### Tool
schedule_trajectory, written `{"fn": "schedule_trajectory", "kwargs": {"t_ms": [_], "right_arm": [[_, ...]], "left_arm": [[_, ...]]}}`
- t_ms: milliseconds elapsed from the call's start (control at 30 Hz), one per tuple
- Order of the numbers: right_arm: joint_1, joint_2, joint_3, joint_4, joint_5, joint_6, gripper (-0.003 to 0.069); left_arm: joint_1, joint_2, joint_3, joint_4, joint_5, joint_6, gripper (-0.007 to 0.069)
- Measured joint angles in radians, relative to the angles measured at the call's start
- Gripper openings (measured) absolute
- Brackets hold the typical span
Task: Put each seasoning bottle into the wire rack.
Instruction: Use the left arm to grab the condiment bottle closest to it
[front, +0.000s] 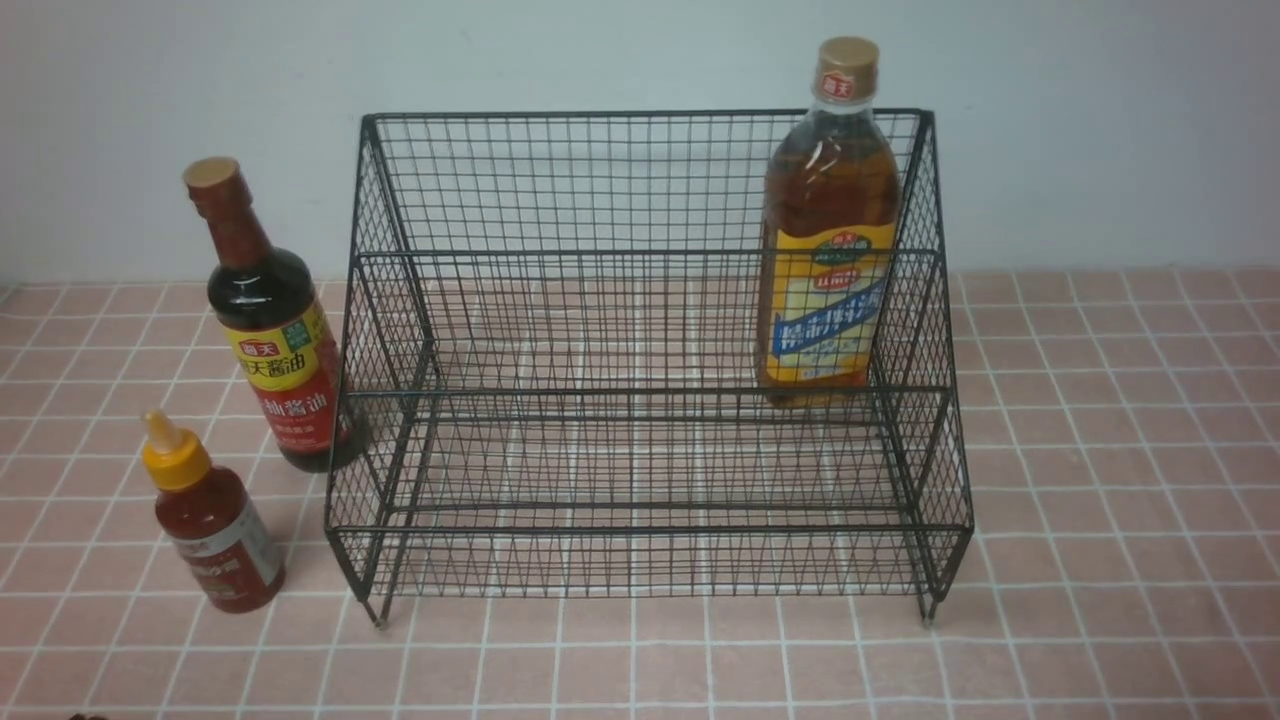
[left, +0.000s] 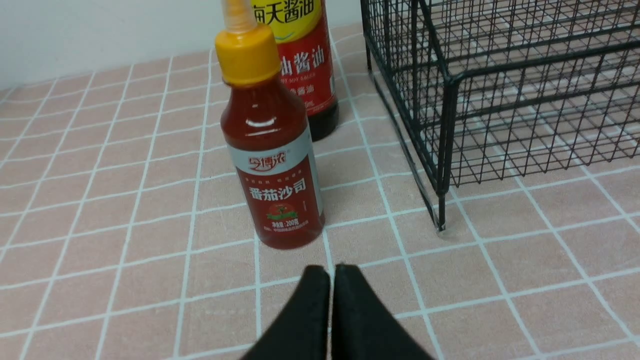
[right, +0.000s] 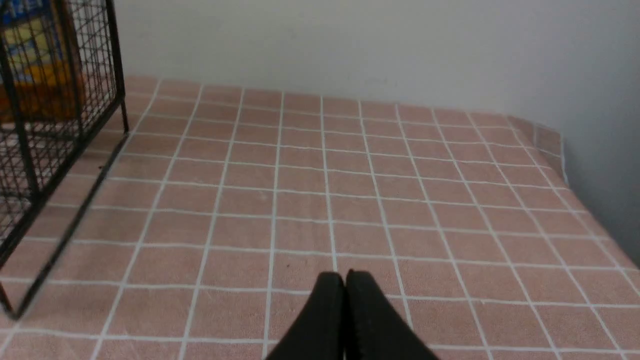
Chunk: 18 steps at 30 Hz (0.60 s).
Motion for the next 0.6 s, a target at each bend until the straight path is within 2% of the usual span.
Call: {"fn": "schedule_trajectory", "kwargs": {"t_ms": [167, 400, 600], "right_arm": [[0.01, -0.003, 0.0, 0.014, 0.0, 0.032, -0.0013], [0.092, -0.003, 0.0, 0.014, 0.0, 0.039, -0.0013], [0.101, -0.003, 0.0, 0.014, 0.0, 0.055, -0.0013]], "left_arm": [[0.0, 0.0, 0.0, 0.0, 0.0, 0.0, -0.0007], [0.0, 0.0, 0.0, 0.0, 0.0, 0.0, -0.0007], [0.0, 0.0, 0.0, 0.0, 0.0, 0.0, -0.0007]]}}
